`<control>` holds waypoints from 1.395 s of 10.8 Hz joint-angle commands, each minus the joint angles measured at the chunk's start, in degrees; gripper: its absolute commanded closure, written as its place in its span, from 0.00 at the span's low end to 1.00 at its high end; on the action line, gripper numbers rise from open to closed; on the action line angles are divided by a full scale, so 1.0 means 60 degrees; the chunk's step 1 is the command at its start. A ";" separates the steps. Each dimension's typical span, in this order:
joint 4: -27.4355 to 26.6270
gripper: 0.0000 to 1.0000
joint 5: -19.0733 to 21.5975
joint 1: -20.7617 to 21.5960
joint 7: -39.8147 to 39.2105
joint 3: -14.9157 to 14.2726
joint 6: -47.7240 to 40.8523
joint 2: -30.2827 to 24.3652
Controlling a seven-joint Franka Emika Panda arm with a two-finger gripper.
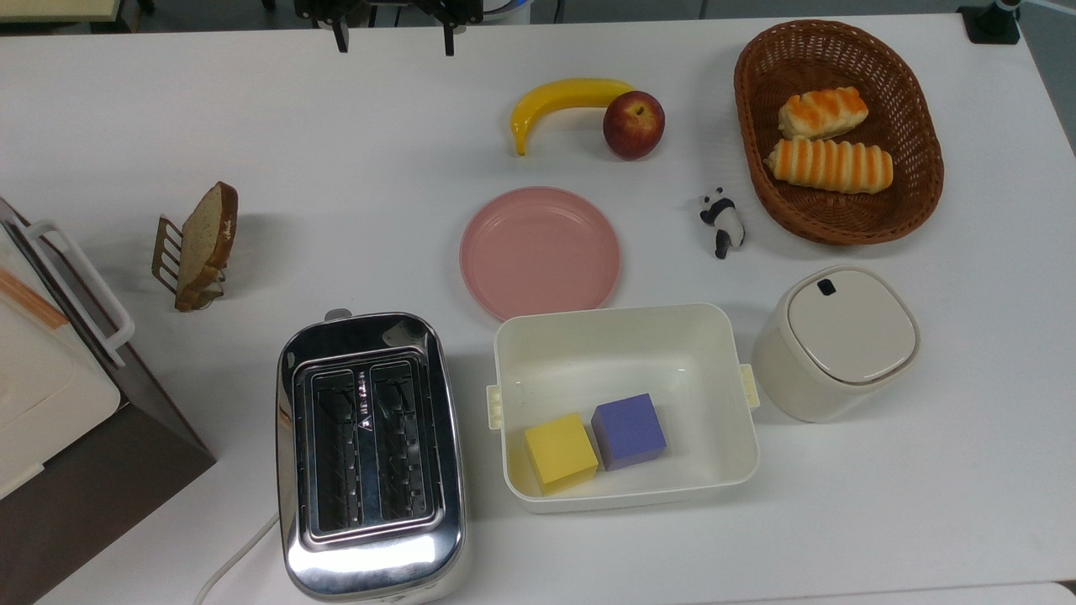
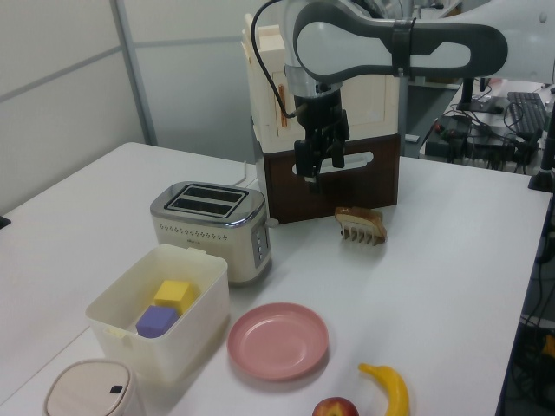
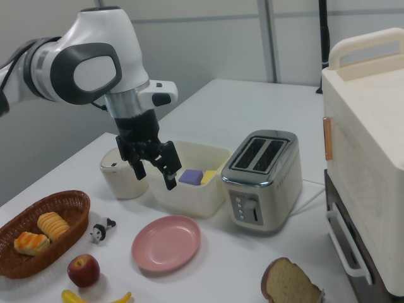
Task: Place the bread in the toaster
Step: 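Move the open gripper over the bread slice in the metal rack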
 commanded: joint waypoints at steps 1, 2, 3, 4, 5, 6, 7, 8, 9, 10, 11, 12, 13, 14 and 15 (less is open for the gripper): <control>-0.0219 0.00 -0.0130 0.0085 -0.0054 -0.0083 0.0125 -0.0198; -0.0233 0.00 -0.0130 0.0071 -0.0053 -0.0083 0.0124 -0.0198; -0.0234 0.00 -0.0130 0.0041 -0.0068 -0.0083 0.0138 -0.0184; -0.0219 0.00 -0.0144 0.0012 -0.0126 -0.0098 0.0153 -0.0169; -0.0219 0.00 -0.0144 -0.0003 -0.0141 -0.0141 0.0182 -0.0154; -0.0233 0.00 -0.0159 -0.0046 -0.0141 -0.0185 0.0211 -0.0125; -0.0234 0.00 -0.0188 -0.0221 -0.0156 -0.0186 0.0241 -0.0081; -0.0219 0.00 -0.0217 -0.0411 -0.0373 -0.0186 0.0255 0.0079; -0.0219 0.00 -0.0261 -0.0572 -0.0869 -0.0186 0.0270 0.0153; -0.0233 0.00 -0.0276 -0.0734 -0.1135 -0.0186 0.0343 0.0240; -0.0248 0.00 -0.0305 -0.0866 -0.1137 -0.0186 0.0532 0.0314; -0.0248 0.00 -0.0465 -0.1027 -0.1137 -0.0186 0.0708 0.0518; -0.0263 0.00 -0.0699 -0.1130 -0.1152 -0.0186 0.0927 0.0694; -0.0350 0.00 -0.0759 -0.1305 -0.1210 -0.0186 0.1089 0.0840; -0.0467 0.00 -0.0760 -0.1466 -0.1486 -0.0186 0.1366 0.0972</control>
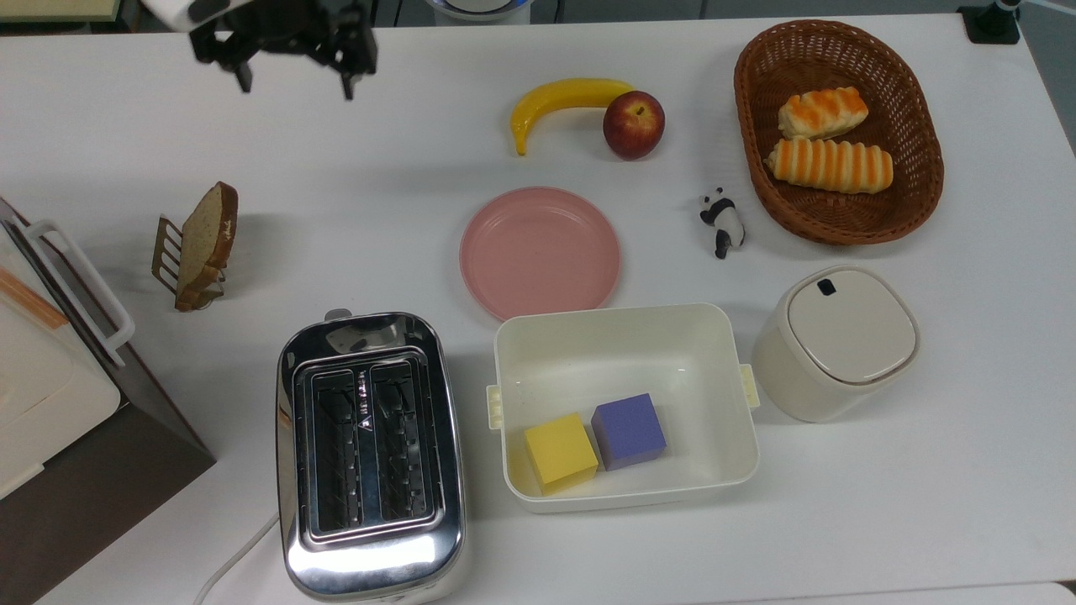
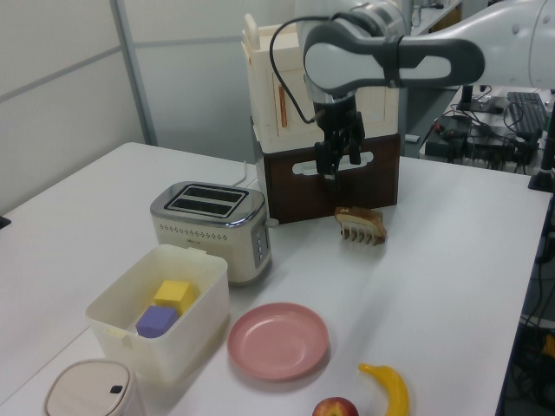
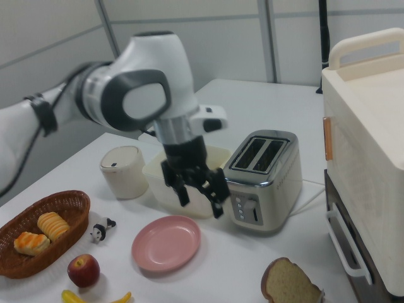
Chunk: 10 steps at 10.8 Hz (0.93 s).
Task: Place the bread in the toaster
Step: 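Move the open gripper over the bread slice in the metal rack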
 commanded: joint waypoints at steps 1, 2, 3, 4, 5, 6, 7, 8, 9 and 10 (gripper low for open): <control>-0.0480 0.00 -0.0254 -0.0432 -0.0623 -0.0030 0.0967 0.0308; -0.0495 0.00 -0.0589 -0.0520 -0.0624 -0.0016 0.1173 0.0498; -0.0496 0.00 -0.1027 -0.0666 -0.0639 -0.0016 0.1291 0.0732; -0.0525 0.00 -0.1350 -0.0784 -0.0654 -0.0016 0.1409 0.0966; -0.0583 0.00 -0.1702 -0.0930 -0.0770 -0.0016 0.1497 0.1157; -0.0627 0.00 -0.1850 -0.1091 -0.0988 -0.0016 0.1773 0.1362; -0.0656 0.00 -0.1881 -0.1194 -0.1107 -0.0016 0.2124 0.1524; -0.0671 0.05 -0.1939 -0.1282 -0.1224 -0.0030 0.2360 0.1699; -0.0671 0.12 -0.2143 -0.1283 -0.1254 -0.0016 0.2565 0.1875; -0.0671 0.18 -0.2203 -0.1298 -0.1269 -0.0016 0.2770 0.2022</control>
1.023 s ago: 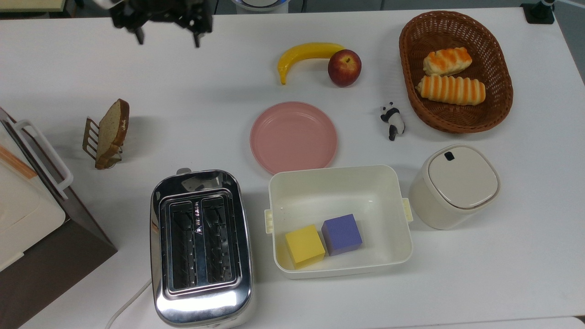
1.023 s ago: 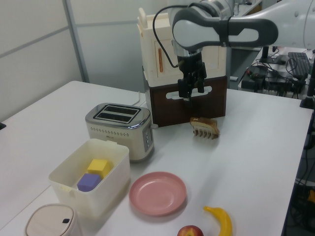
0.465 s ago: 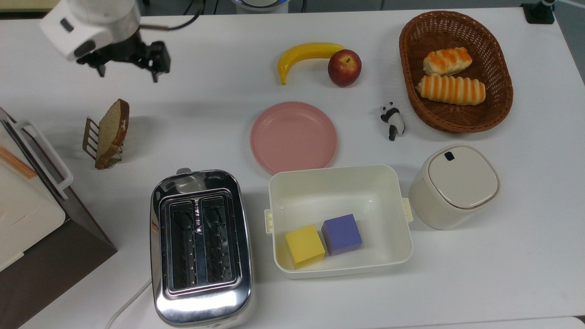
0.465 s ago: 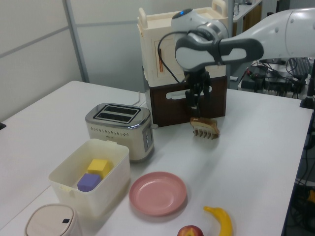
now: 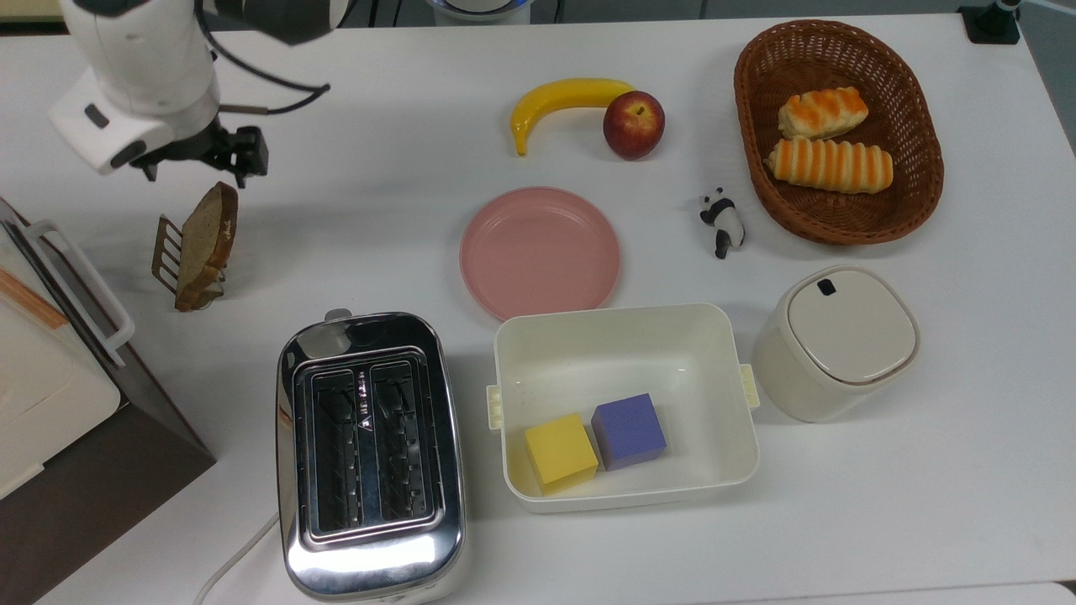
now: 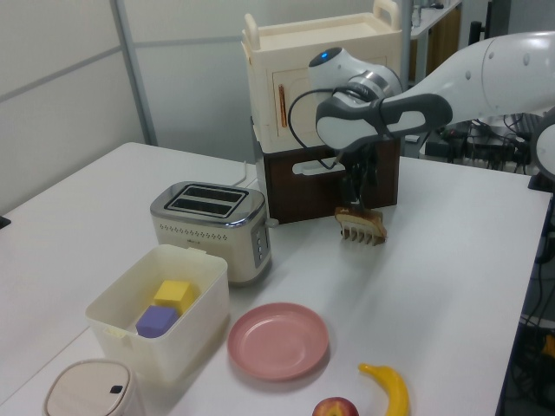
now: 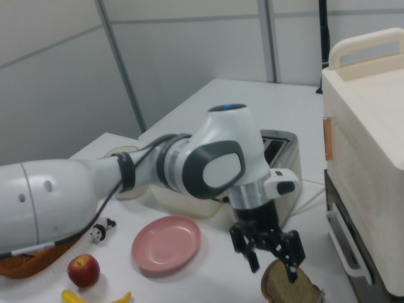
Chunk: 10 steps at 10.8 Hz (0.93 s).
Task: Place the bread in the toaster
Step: 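Lower the gripper and close it on the bread slice's crust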
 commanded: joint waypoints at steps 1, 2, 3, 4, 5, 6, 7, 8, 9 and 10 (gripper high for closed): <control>-0.0327 0.20 -0.0312 0.0003 -0.0231 -0.0005 0.0612 0.0124; -0.0328 0.20 -0.0283 0.0017 -0.0231 -0.0005 0.0598 0.0109; -0.0328 0.19 -0.0239 0.0032 -0.0231 0.0009 0.0540 0.0051; -0.0328 0.19 -0.0210 0.0061 -0.0274 0.0010 0.0510 0.0007; -0.0342 0.19 -0.0210 0.0076 -0.0275 0.0024 0.0510 0.0021; -0.0343 0.19 -0.0181 0.0090 -0.0275 0.0039 0.0495 0.0021; -0.0343 0.18 -0.0180 0.0076 -0.0347 0.0039 0.0481 0.0007; -0.0343 0.18 -0.0166 0.0076 -0.0638 0.0039 0.0466 -0.0051; -0.0343 0.28 -0.0166 0.0090 -0.0627 0.0039 0.0495 -0.0008; -0.0401 0.42 -0.0180 0.0105 -0.0626 0.0039 0.0539 0.0050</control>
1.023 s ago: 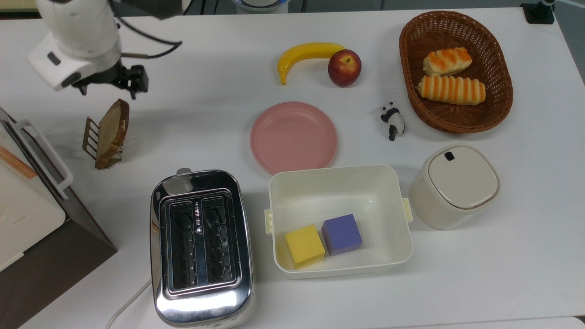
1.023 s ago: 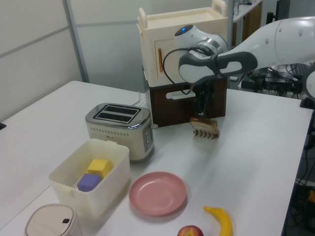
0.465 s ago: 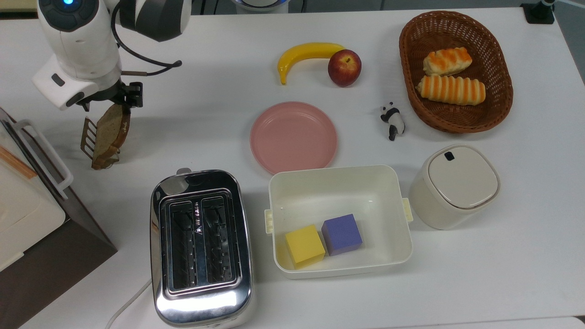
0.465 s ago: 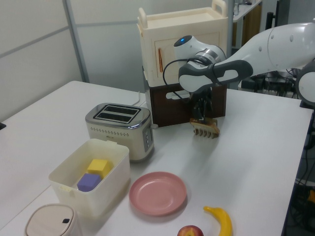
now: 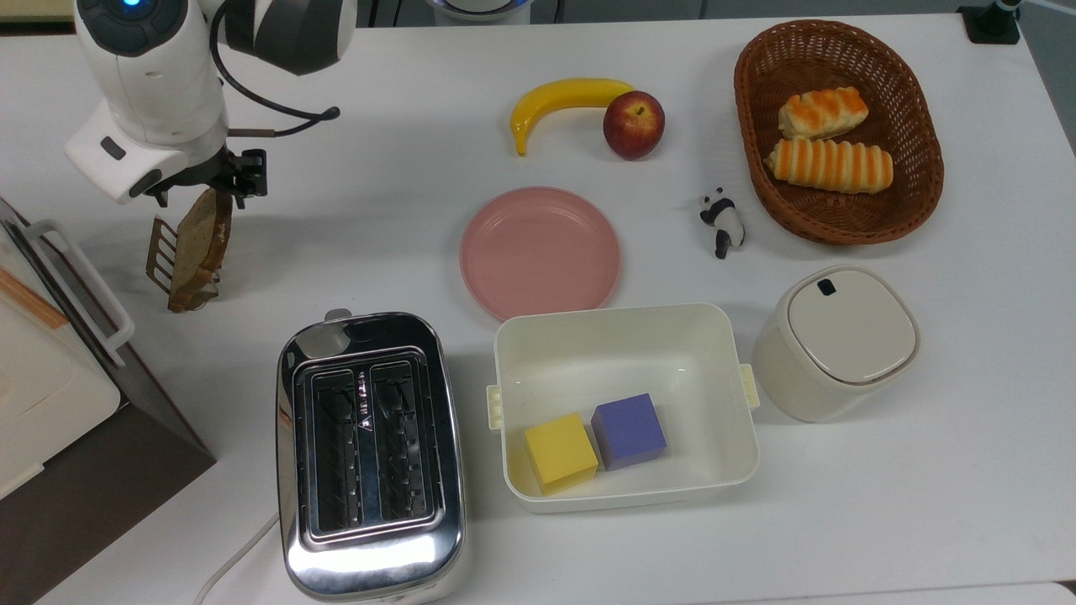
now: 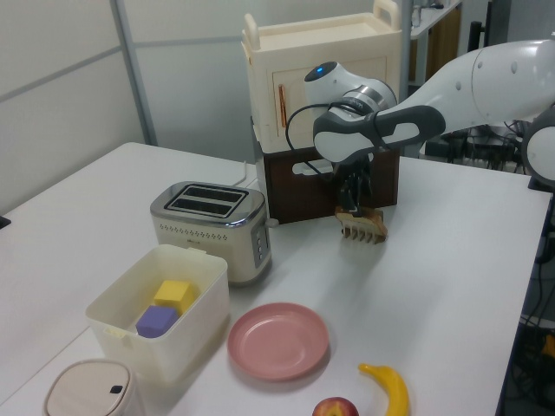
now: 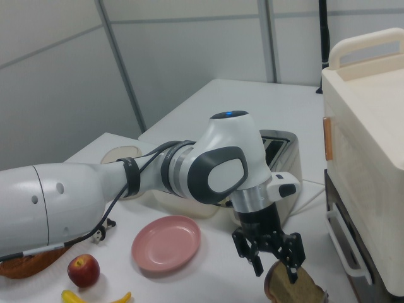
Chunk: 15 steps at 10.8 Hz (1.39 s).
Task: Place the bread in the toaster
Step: 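Lower the gripper and close it on the bread slice's crust, then lift the bread slice out of the rack and carry it toward the toaster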
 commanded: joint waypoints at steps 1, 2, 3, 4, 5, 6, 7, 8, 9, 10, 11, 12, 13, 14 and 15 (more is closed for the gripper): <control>-0.0605 0.50 -0.0083 0.0110 -0.0254 -0.0047 0.0256 -0.0253; -0.0636 0.51 -0.0127 0.0110 -0.0254 -0.0033 0.0330 -0.0181; -0.0651 0.53 -0.0128 0.0110 -0.0239 -0.0047 0.0490 -0.0122; -0.0651 0.58 -0.0171 0.0096 -0.0312 -0.0047 0.0506 -0.0122; -0.0608 0.69 -0.0186 0.0052 -0.0385 -0.0062 0.0506 -0.0136; -0.0506 0.81 -0.0172 0.0008 -0.0763 -0.0106 0.0477 -0.0194; -0.0345 0.90 -0.0143 -0.0094 -0.1172 -0.0120 0.0375 -0.0354; -0.0286 0.97 -0.0128 -0.0196 -0.1293 -0.0121 0.0374 -0.0588; -0.0126 0.98 0.0003 -0.0212 -0.1352 -0.0106 0.0360 -0.0837; 0.0079 0.98 0.0193 -0.0212 -0.1352 -0.0091 0.0157 -0.1028; 0.0415 0.99 0.0485 -0.0197 -0.1381 -0.0062 -0.0048 -0.1175; 0.0665 0.99 0.0777 -0.0183 -0.1382 -0.0004 -0.0079 -0.1249; 0.0870 0.99 0.1114 -0.0154 -0.1367 -0.0003 -0.0080 -0.1293; 0.1191 0.98 0.1654 -0.0095 -0.1367 0.0011 -0.0051 -0.1337; 0.1484 0.98 0.2181 -0.0080 -0.1352 0.0142 -0.0022 -0.1381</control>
